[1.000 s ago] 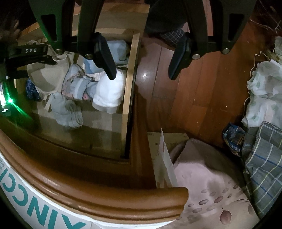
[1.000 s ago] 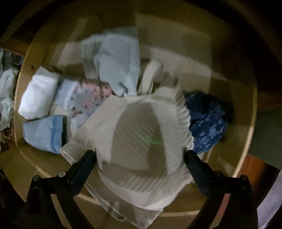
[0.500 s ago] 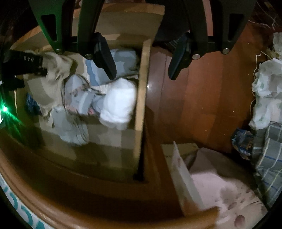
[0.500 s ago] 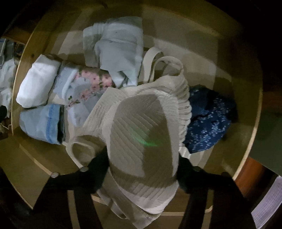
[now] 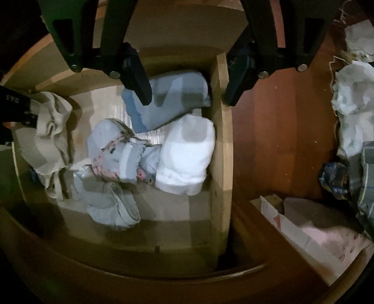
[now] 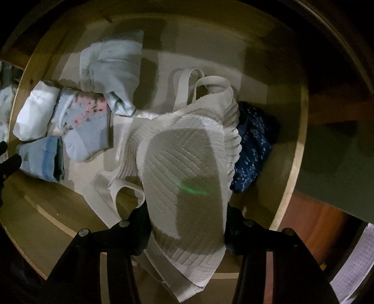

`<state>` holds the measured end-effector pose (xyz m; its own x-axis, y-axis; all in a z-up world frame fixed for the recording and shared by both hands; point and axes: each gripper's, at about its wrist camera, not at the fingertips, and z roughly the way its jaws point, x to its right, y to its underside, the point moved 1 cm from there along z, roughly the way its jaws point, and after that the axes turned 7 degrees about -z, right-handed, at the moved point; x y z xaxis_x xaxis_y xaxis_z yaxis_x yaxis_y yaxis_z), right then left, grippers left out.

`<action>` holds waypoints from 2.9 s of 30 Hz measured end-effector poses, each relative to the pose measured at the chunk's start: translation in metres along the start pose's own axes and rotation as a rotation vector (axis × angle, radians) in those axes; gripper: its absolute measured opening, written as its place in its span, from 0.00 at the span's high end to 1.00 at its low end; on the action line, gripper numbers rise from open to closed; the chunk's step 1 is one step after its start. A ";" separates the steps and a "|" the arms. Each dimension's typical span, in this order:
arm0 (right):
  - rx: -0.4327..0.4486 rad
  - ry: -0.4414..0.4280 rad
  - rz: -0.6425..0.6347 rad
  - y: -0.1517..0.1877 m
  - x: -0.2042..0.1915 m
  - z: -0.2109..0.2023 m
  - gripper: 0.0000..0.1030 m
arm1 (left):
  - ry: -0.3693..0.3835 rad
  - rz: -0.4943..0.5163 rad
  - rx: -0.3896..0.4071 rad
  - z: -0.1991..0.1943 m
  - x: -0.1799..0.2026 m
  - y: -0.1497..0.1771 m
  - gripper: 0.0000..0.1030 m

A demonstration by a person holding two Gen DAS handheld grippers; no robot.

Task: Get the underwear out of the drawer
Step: 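Grasp the light blue sock with the left tool while the right tool rests on the bra, then lift the light blue sock with the left tool and carry it over the white box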

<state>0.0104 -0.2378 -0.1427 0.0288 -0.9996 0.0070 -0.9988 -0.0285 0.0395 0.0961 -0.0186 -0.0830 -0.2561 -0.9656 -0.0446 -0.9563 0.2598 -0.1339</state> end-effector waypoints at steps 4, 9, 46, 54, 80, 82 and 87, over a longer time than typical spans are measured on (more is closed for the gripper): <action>0.009 -0.009 0.016 -0.002 -0.007 0.006 0.56 | -0.062 0.044 -0.011 0.006 0.014 -0.001 0.25; 0.022 -0.014 0.027 0.001 -0.001 0.005 0.56 | -0.117 0.091 -0.021 0.011 0.028 -0.001 0.24; 0.135 -0.158 0.119 0.026 0.027 0.006 0.55 | -0.070 0.101 -0.366 0.077 0.046 -0.038 0.23; 0.135 -0.170 0.119 0.026 0.029 0.005 0.54 | -0.087 0.080 -0.381 0.084 0.046 -0.041 0.30; 0.117 -0.027 0.044 0.026 -0.007 0.010 0.54 | 0.070 -0.043 -0.097 -0.017 0.003 -0.013 0.49; 0.120 -0.025 0.042 0.028 -0.008 0.010 0.54 | 0.070 -0.045 -0.065 -0.030 0.004 -0.010 0.49; 0.119 -0.014 0.026 0.028 -0.008 0.012 0.54 | 0.081 -0.064 0.029 -0.062 -0.006 -0.007 0.48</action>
<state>-0.0178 -0.2312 -0.1532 0.0028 -1.0000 -0.0077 -0.9968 -0.0022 -0.0797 0.0957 -0.0147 -0.0200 -0.2063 -0.9775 0.0446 -0.9669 0.1967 -0.1623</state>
